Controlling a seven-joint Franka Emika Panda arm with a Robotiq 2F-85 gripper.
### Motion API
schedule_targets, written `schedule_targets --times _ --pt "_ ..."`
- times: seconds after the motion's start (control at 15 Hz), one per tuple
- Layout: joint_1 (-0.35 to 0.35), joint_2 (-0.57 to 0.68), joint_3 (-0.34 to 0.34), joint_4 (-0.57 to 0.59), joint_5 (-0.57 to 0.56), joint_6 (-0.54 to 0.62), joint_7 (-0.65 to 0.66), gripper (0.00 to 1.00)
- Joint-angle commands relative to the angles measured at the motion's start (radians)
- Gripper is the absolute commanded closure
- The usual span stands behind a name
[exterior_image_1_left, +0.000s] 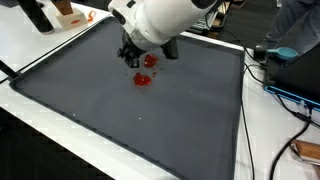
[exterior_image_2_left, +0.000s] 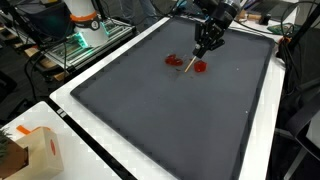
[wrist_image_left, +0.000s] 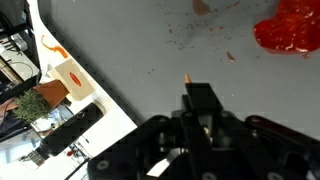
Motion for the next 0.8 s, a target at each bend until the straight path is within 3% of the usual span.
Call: schedule_targets --times 0.0,0.73 --pt "0.002 0.025 -0.006 0.034 0.003 0.006 -0.034 0.97" --pt "-0.043 0.000 0.005 0.032 0.119 0.073 -0.156 0.97"
